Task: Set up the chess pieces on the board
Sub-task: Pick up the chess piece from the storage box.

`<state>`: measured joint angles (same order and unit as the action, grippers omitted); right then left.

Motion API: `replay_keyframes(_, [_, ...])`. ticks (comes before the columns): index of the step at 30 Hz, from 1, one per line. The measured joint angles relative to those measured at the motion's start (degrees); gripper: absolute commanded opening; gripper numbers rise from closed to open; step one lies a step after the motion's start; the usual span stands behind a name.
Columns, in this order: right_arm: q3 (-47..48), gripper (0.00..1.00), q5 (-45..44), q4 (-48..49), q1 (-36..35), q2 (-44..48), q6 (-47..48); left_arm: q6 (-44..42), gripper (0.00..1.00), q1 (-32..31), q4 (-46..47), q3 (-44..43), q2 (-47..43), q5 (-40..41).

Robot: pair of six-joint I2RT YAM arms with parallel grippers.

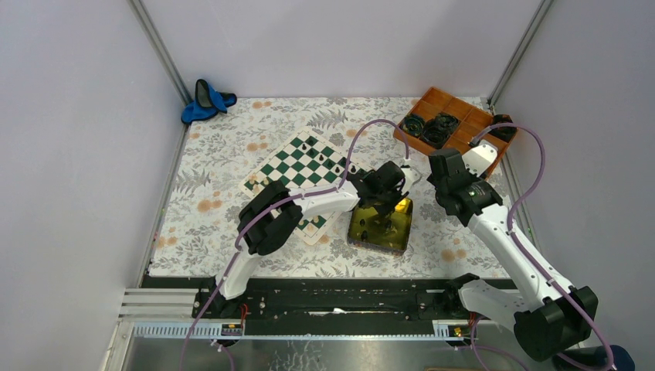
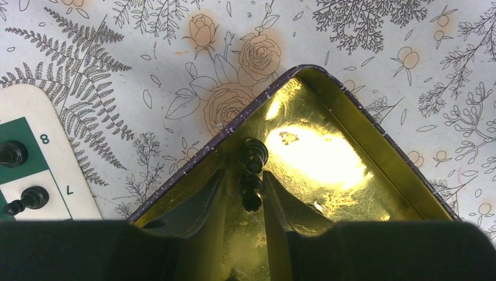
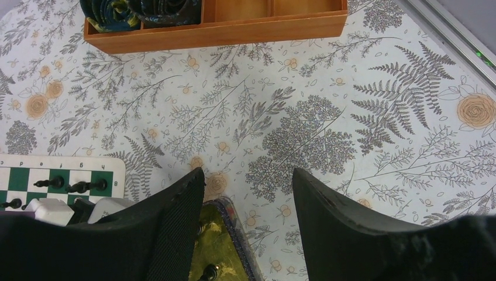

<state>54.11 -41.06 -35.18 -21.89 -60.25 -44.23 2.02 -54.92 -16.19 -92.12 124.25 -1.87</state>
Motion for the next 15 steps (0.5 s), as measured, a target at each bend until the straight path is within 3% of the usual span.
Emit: replay_keyframes(15, [0.00, 0.63, 0.13, 1.27, 0.00, -0.66, 0.02, 0.02, 0.36, 0.26, 0.22, 0.70, 0.00, 0.81])
